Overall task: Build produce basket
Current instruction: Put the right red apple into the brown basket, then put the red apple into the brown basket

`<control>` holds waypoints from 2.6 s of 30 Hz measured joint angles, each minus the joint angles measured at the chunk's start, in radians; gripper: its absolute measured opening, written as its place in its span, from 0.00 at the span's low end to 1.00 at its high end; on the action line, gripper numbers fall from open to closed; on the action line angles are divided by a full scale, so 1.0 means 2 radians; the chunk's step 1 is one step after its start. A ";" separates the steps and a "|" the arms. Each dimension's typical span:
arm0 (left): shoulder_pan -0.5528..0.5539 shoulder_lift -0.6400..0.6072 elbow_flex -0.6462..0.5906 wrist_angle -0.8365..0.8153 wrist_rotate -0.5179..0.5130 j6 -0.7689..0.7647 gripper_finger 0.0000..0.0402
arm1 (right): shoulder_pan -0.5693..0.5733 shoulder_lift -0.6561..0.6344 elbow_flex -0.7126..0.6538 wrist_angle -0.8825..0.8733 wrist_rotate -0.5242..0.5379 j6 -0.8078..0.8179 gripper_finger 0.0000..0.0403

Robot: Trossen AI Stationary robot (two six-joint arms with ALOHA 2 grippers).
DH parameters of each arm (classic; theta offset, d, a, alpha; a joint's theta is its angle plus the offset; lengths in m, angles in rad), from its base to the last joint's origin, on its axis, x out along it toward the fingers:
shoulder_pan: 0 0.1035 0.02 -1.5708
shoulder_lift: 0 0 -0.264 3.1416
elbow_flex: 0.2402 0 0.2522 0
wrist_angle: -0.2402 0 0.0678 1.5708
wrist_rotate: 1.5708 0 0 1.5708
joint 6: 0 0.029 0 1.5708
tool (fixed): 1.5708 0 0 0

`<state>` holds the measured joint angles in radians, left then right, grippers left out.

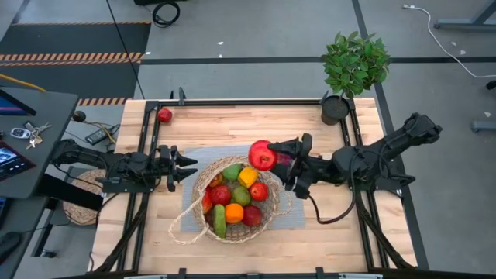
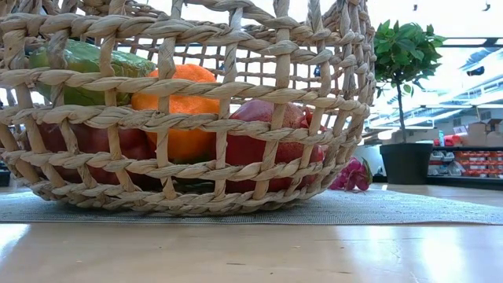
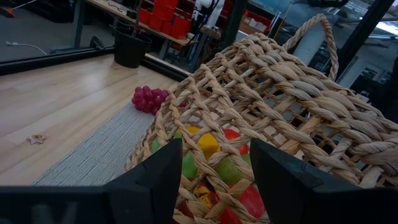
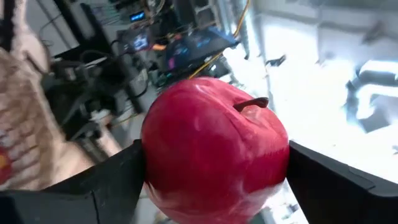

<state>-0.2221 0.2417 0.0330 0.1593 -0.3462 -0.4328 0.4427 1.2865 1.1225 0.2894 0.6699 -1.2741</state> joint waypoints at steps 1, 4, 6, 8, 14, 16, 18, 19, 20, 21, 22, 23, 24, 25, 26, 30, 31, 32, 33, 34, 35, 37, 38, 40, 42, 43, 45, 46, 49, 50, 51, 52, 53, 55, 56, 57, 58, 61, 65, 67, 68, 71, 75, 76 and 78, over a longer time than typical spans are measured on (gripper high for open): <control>0.000 0.000 0.000 0.000 0.000 0.000 0.49 | 0.000 0.005 0.000 0.017 -0.006 -0.017 0.89; 0.000 0.000 0.000 0.000 0.000 0.000 0.49 | -0.003 0.022 0.000 0.052 -0.026 -0.056 0.89; 0.000 0.000 0.000 0.000 0.000 0.000 0.48 | -0.006 0.035 0.000 0.069 -0.040 -0.084 0.89; 0.000 0.000 0.000 0.000 0.000 0.000 0.48 | -0.008 0.047 0.000 0.087 -0.050 -0.111 0.89; 0.000 0.000 0.000 0.000 0.000 0.000 0.49 | -0.019 0.077 0.000 0.140 -0.086 -0.123 0.89; 0.000 0.000 0.000 0.000 0.000 0.000 0.49 | -0.024 0.083 0.000 0.141 -0.097 -0.084 0.89; 0.000 0.000 0.000 0.000 0.000 0.000 0.48 | -0.030 0.086 0.002 0.135 -0.098 -0.028 0.89; 0.000 0.000 0.000 0.000 0.000 0.000 0.48 | -0.035 0.086 0.004 0.123 -0.098 0.002 0.89; 0.000 0.000 0.000 0.000 0.000 0.000 0.48 | -0.041 0.086 0.010 0.106 -0.100 0.029 0.89; 0.000 0.000 0.000 0.000 0.000 0.000 0.48 | -0.046 0.085 0.018 0.083 -0.104 0.055 0.89; 0.000 0.000 0.000 0.000 0.000 0.000 0.49 | -0.051 0.085 0.027 0.061 -0.107 0.079 0.89; 0.000 0.000 0.000 0.000 0.000 0.000 0.49 | -0.055 0.085 0.036 0.036 -0.112 0.102 0.89; 0.000 0.000 0.000 0.000 0.000 0.000 0.49 | -0.060 0.086 0.046 0.013 -0.118 0.122 0.89; 0.000 0.000 0.000 0.000 0.000 0.000 0.49 | -0.064 0.090 0.058 -0.007 -0.125 0.144 0.89; 0.000 0.000 0.000 0.000 0.000 0.000 0.49 | -0.069 0.093 0.072 -0.027 -0.127 0.166 0.89; 0.000 0.000 0.000 -0.001 0.000 0.000 0.49 | -0.084 0.113 0.113 -0.122 -0.148 0.245 0.89; 0.000 0.001 0.000 0.000 0.000 0.000 0.49 | -0.088 0.120 0.122 -0.148 -0.153 0.262 0.89; 0.000 0.002 0.000 0.000 0.000 0.000 0.48 | -0.091 0.130 0.135 -0.164 -0.157 0.279 0.89; 0.000 0.002 0.000 -0.001 0.000 0.000 0.48 | -0.093 0.139 0.150 -0.184 -0.163 0.294 0.89; 0.000 0.004 -0.001 -0.001 0.000 0.000 0.48 | -0.095 0.147 0.164 -0.213 -0.168 0.308 0.89; 0.000 0.006 0.000 0.000 0.000 0.000 0.48 | -0.097 0.156 0.181 -0.241 -0.172 0.320 0.89; 0.000 0.007 -0.001 -0.003 0.000 0.000 0.48 | -0.098 0.181 0.220 -0.299 -0.188 0.343 0.89; 0.000 0.010 0.000 -0.001 0.000 0.000 0.49 | -0.098 0.193 0.237 -0.332 -0.197 0.352 0.89; 0.000 0.010 0.000 -0.003 0.000 0.000 0.49 | -0.098 0.220 0.272 -0.371 -0.210 0.364 0.89; 0.000 0.011 0.000 -0.001 0.000 0.000 0.49 | -0.092 0.243 0.299 -0.404 -0.228 0.367 0.89; 0.000 0.012 0.000 -0.001 0.000 0.000 0.49 | -0.089 0.253 0.311 -0.414 -0.236 0.367 0.89; 0.000 0.014 0.000 0.000 0.000 0.000 0.48 | -0.085 0.273 0.329 -0.427 -0.259 0.371 0.89; 0.000 0.014 0.000 -0.001 0.000 0.000 0.48 | -0.083 0.284 0.337 -0.439 -0.272 0.375 0.89; 0.000 0.014 0.000 -0.001 0.000 0.000 0.48 | -0.081 0.311 0.348 -0.446 -0.307 0.388 0.89; 0.000 0.014 0.000 0.000 0.000 0.000 0.49 | -0.081 0.318 0.349 -0.447 -0.312 0.390 0.89; 0.000 0.014 0.000 -0.001 0.000 0.000 0.49 | -0.081 0.323 0.350 -0.449 -0.314 0.391 0.89; 0.000 0.014 0.000 0.000 0.000 0.000 0.49 | -0.081 0.329 0.350 -0.452 -0.315 0.391 0.89; 0.000 0.014 0.000 0.000 0.000 0.000 0.49 | -0.081 0.333 0.350 -0.455 -0.315 0.391 0.89; 0.000 0.014 0.000 0.000 0.000 0.000 0.49 | -0.082 0.341 0.350 -0.460 -0.309 0.395 0.89; 0.000 0.014 0.000 0.000 0.000 0.000 0.48 | -0.082 0.345 0.350 -0.459 -0.305 0.403 0.90; 0.000 0.014 0.000 0.000 0.000 0.000 0.48 | -0.083 0.347 0.350 -0.461 -0.305 0.410 0.90; 0.000 0.014 0.000 0.000 0.000 0.000 0.48 | -0.085 0.348 0.350 -0.467 -0.307 0.415 0.92; 0.000 0.014 0.000 0.000 0.000 0.000 0.49 | -0.089 0.347 0.351 -0.472 -0.313 0.433 0.97; 0.000 0.014 0.000 0.000 0.000 0.000 0.49 | -0.092 0.334 0.351 -0.475 -0.313 0.443 0.97; 0.000 0.014 0.000 0.000 0.000 0.000 0.49 | -0.092 0.323 0.351 -0.473 -0.308 0.445 0.98; 0.000 0.014 0.000 0.000 0.000 0.000 0.49 | -0.092 0.319 0.351 -0.474 -0.307 0.449 0.98; 0.000 0.014 0.000 0.000 0.000 0.000 0.48 | -0.092 0.304 0.351 -0.480 -0.291 0.451 0.98; 0.000 0.014 0.000 0.000 0.000 0.000 0.48 | -0.095 0.257 0.350 -0.490 -0.255 0.443 0.98; 0.000 0.014 0.000 0.000 0.000 0.000 0.49 | -0.100 0.244 0.351 -0.489 -0.257 0.443 0.98; 0.000 0.014 0.000 0.000 0.000 0.000 0.49 | -0.113 0.216 0.348 -0.489 -0.273 0.443 0.98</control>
<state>-0.2222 0.2703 0.0322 0.1593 -0.3462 -0.4332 0.2159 1.7186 1.8189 -0.6877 0.1240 -0.3878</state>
